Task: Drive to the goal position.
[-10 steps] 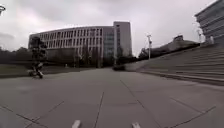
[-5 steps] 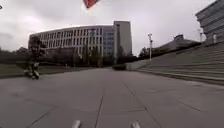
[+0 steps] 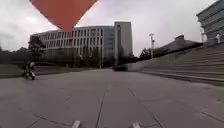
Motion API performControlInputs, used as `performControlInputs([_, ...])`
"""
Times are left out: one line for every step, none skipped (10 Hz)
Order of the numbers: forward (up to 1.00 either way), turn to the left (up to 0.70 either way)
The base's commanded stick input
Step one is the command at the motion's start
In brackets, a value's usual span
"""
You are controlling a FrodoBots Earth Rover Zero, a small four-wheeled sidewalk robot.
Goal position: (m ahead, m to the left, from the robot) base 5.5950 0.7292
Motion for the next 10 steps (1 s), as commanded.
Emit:
performControlInputs([0.70, 0.00])
performControlInputs([0.70, 0.00])
performControlInputs([0.70, 0.00])
performControlInputs([0.70, 0.00])
performControlInputs([0.70, 0.00])
performControlInputs([0.70, 0.00])
performControlInputs([0.70, 0.00])
performControlInputs([0.70, 0.00])
performControlInputs([0.70, 0.00])
performControlInputs([0.70, 0.00])
